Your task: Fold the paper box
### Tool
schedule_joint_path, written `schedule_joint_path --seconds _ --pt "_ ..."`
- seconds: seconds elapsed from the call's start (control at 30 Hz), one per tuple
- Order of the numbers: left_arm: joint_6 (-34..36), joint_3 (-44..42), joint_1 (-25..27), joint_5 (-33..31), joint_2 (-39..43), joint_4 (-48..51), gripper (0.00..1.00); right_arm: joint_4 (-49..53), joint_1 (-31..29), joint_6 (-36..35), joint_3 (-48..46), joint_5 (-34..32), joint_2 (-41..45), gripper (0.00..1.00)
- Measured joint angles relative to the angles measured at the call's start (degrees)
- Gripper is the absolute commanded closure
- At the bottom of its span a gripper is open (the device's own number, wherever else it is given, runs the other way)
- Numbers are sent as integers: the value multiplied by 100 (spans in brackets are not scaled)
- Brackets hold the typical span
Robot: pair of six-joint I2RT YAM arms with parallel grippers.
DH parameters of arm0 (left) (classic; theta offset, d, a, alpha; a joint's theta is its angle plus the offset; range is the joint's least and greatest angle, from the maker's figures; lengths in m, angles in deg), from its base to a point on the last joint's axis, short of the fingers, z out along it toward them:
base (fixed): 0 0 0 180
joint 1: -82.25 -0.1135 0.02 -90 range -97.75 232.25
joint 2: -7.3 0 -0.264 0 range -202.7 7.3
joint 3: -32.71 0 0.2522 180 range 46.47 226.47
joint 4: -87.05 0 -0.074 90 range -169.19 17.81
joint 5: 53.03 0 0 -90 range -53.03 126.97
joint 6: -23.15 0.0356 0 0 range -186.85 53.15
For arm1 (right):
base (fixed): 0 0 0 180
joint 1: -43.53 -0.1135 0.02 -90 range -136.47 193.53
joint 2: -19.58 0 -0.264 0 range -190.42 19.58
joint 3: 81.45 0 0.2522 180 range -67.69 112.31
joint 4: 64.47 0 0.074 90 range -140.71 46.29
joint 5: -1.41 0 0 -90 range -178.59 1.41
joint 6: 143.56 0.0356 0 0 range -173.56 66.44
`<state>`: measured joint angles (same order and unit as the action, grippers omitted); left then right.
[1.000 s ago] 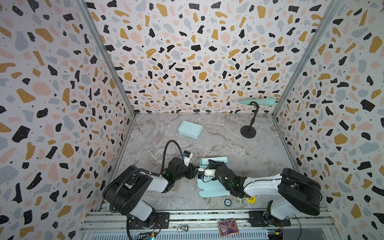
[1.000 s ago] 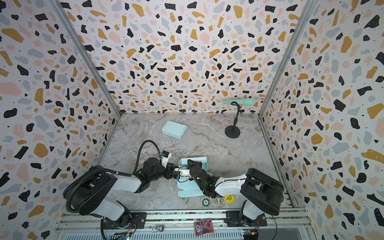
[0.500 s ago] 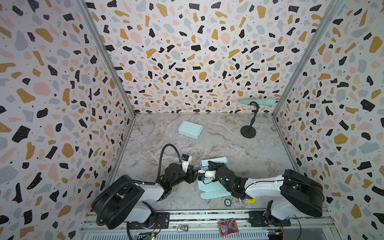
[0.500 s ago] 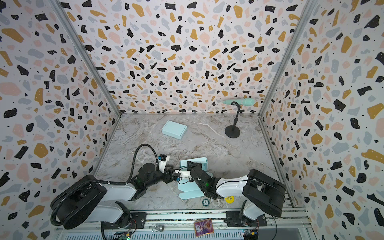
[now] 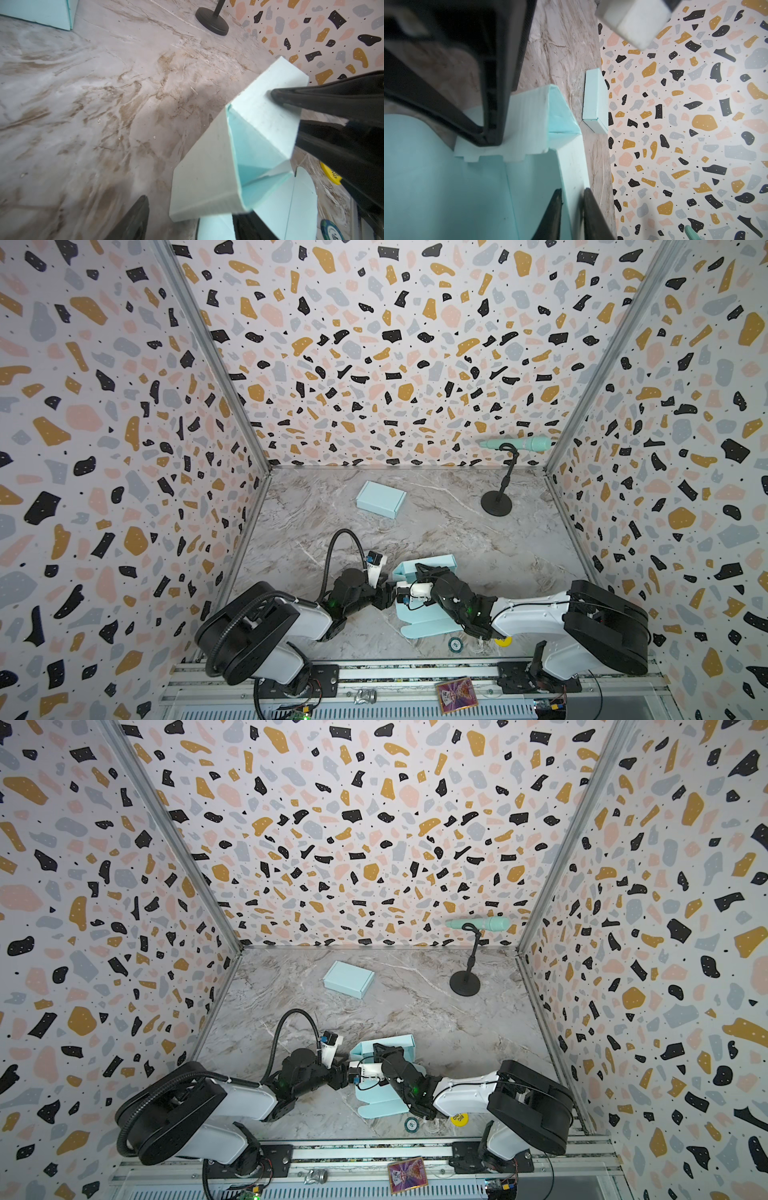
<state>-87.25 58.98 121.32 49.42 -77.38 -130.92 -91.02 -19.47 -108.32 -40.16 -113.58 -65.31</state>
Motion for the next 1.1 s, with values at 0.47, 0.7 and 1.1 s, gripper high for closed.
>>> schedule_joint_path --seconds 0.47,0.7,1.1 --pt "380 562 153 -33 -208 105 56 87 -142 136 -7 28 0 79" --pt "437 553 251 -118 -304 -55 55 271 -164 409 -4 210 35 79" --pt "409 422 350 72 -433 -437 53 684 28 1045 -76 754 345 72"
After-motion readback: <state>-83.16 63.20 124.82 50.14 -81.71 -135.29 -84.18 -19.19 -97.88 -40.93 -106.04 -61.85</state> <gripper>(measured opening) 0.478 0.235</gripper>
